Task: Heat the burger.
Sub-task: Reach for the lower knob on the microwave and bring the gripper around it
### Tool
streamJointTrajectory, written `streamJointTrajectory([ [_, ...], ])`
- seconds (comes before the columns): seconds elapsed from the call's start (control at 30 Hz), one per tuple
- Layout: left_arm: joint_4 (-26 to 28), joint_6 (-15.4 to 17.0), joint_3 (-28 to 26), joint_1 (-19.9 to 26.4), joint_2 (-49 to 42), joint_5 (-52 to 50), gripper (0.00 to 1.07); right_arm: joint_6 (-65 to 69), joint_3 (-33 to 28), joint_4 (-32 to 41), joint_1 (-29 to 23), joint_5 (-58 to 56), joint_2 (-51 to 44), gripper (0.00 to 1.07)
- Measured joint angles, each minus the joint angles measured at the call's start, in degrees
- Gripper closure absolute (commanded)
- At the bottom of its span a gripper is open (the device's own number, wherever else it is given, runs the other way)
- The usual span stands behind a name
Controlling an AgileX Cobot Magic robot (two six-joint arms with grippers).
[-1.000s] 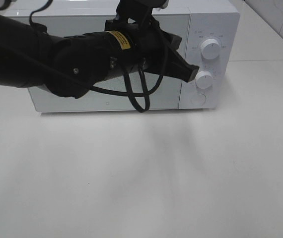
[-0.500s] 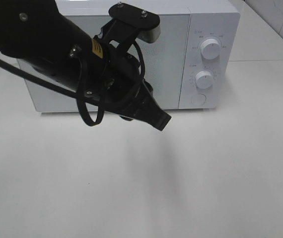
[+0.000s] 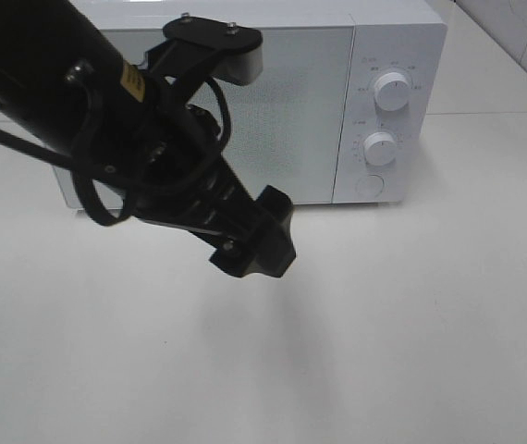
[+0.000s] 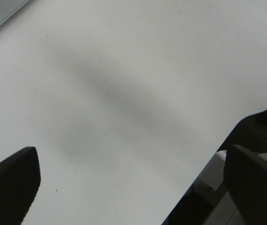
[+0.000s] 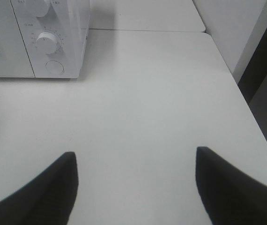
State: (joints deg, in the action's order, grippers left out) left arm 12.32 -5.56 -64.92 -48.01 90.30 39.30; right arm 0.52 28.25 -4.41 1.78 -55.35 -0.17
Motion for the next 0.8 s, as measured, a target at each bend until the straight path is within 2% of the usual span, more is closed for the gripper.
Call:
streamJointTrajectory([
  [0.13,0.06,0.34,0.0,5.1,-1.78,9.28,0.05,0.0,0.0,0.0,0.0,0.0,0.0,0.37],
  [0.27,-0.23,0.92,0.46,6.88,-3.55,11.75,0.05,0.0,0.0,0.0,0.0,0.0,0.0,0.37],
  [0.33,-1.38,2.12,3.27,10.31,-8.71,13.87,0.06,0.0,0.0,0.0,0.0,0.0,0.0,0.37],
  [0.4,-1.95,2.18,4.24,11.4,-10.2,14.15,0.06,0.0,0.0,0.0,0.0,0.0,0.0,0.37],
  [0.47,-3.09,2.35,6.99,15.24,-14.32,15.47,0.06,0.0,0.0,0.0,0.0,0.0,0.0,0.37],
  [0.5,-3.09,2.35,6.99,15.24,-14.32,15.47,0.06,0.0,0.0,0.0,0.0,0.0,0.0,0.37],
  [0.57,-3.67,2.35,10.54,19.88,-18.39,17.25,0.06,0.0,0.0,0.0,0.0,0.0,0.0,0.37],
  [0.6,-3.67,2.35,10.54,19.88,-18.39,17.25,0.06,0.0,0.0,0.0,0.0,0.0,0.0,0.37],
  [0.63,-4.41,2.35,12.72,23.61,-21.03,18.56,0.06,0.0,0.0,0.0,0.0,0.0,0.0,0.37],
  [0.67,-4.41,2.35,12.72,23.61,-21.03,18.56,0.06,0.0,0.0,0.0,0.0,0.0,0.0,0.37],
  [0.73,-6.42,2.35,15.99,29.05,-24.87,20.68,0.06,0.0,0.0,0.0,0.0,0.0,0.0,0.37],
  [0.8,-7.39,2.35,17.07,30.65,-26.18,21.26,0.06,0.0,0.0,0.0,0.0,0.0,0.0,0.37],
])
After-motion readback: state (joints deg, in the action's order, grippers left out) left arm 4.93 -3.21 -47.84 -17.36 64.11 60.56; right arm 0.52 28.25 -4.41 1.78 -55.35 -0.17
